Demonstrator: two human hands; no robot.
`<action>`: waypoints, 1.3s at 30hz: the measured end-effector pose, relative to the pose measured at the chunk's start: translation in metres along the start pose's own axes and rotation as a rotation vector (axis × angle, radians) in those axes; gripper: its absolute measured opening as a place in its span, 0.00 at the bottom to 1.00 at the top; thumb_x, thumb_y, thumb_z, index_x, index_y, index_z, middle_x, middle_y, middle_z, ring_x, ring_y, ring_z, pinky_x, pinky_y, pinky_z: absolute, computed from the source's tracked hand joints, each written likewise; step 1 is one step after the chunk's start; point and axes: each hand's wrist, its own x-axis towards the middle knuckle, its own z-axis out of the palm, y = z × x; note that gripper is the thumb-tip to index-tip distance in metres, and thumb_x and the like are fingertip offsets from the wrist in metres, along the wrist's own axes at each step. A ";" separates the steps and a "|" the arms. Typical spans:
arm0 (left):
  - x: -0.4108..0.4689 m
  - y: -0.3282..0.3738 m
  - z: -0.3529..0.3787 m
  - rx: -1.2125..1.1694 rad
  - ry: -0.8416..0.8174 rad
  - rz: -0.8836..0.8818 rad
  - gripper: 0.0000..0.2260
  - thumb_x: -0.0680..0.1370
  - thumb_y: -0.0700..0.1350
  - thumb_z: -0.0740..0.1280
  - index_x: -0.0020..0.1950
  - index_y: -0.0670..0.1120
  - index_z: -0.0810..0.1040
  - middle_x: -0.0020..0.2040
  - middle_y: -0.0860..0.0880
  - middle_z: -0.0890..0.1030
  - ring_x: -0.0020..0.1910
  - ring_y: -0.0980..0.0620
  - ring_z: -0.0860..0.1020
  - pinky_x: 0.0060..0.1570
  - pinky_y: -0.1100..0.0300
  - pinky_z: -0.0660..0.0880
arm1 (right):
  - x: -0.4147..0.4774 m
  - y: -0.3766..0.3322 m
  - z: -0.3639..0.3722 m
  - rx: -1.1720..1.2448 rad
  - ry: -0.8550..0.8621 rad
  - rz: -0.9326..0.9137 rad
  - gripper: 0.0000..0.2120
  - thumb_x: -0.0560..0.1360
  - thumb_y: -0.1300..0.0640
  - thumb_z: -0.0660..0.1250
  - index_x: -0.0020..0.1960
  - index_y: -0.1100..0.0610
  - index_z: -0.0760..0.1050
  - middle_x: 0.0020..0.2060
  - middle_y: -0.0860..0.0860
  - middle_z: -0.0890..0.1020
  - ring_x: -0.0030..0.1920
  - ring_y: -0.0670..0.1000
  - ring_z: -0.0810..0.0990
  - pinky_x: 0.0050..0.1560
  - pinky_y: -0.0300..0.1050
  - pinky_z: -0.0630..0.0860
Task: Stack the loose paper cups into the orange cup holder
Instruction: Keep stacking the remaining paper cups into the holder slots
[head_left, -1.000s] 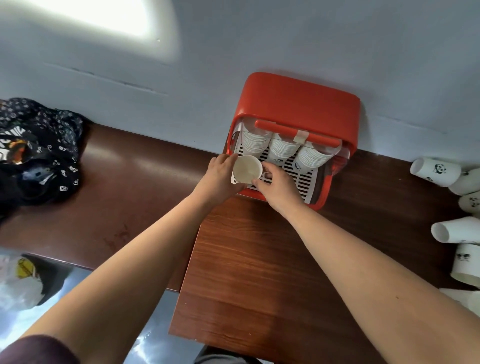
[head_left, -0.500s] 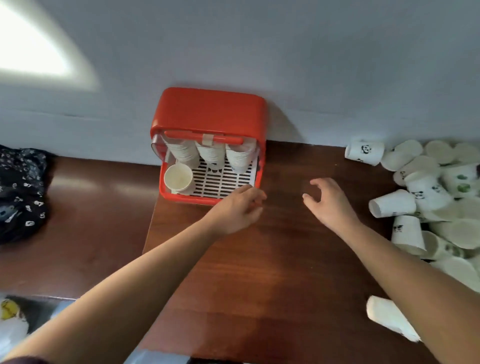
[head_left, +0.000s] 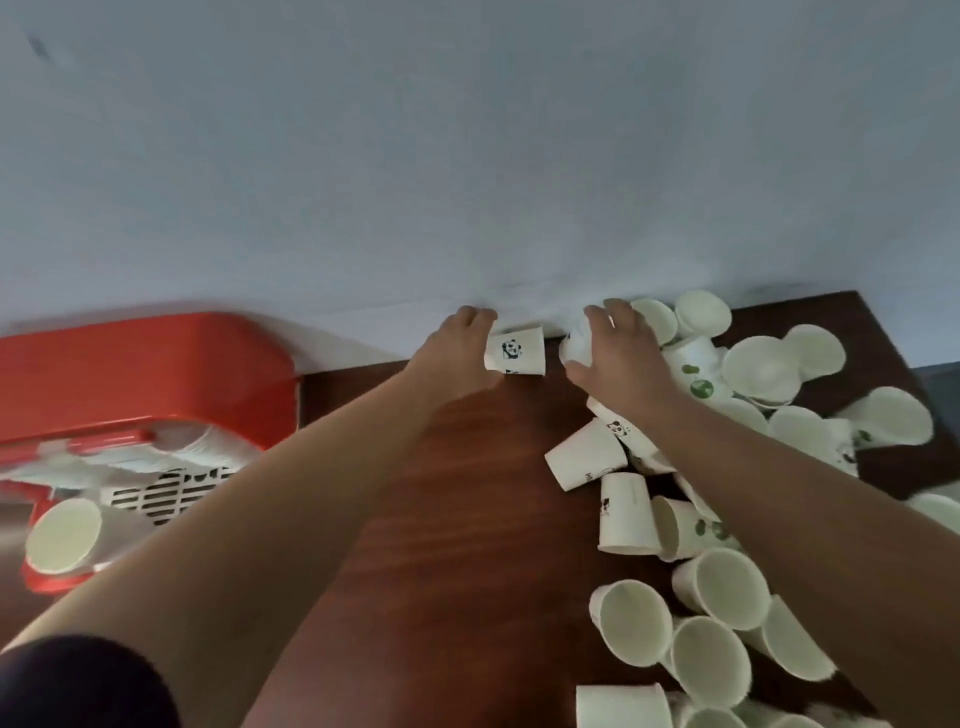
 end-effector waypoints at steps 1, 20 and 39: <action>0.011 0.003 0.009 0.022 -0.016 -0.004 0.37 0.71 0.50 0.75 0.76 0.44 0.63 0.72 0.44 0.66 0.69 0.42 0.69 0.63 0.47 0.71 | 0.007 0.005 0.003 0.005 -0.016 0.013 0.34 0.72 0.48 0.71 0.71 0.62 0.65 0.69 0.63 0.67 0.67 0.65 0.68 0.65 0.57 0.67; -0.008 -0.010 0.072 -0.691 -0.071 -0.228 0.38 0.75 0.38 0.71 0.79 0.56 0.56 0.66 0.56 0.72 0.63 0.55 0.72 0.53 0.65 0.70 | -0.030 0.027 0.038 -0.095 -0.069 -0.070 0.32 0.72 0.39 0.68 0.65 0.60 0.67 0.54 0.57 0.78 0.56 0.60 0.76 0.58 0.53 0.69; -0.195 -0.067 0.024 -1.550 0.066 -0.347 0.38 0.68 0.32 0.68 0.76 0.50 0.63 0.64 0.42 0.75 0.60 0.46 0.77 0.53 0.55 0.78 | -0.084 -0.132 -0.011 0.535 0.122 -0.131 0.03 0.73 0.55 0.72 0.44 0.53 0.82 0.54 0.53 0.75 0.58 0.53 0.72 0.63 0.46 0.67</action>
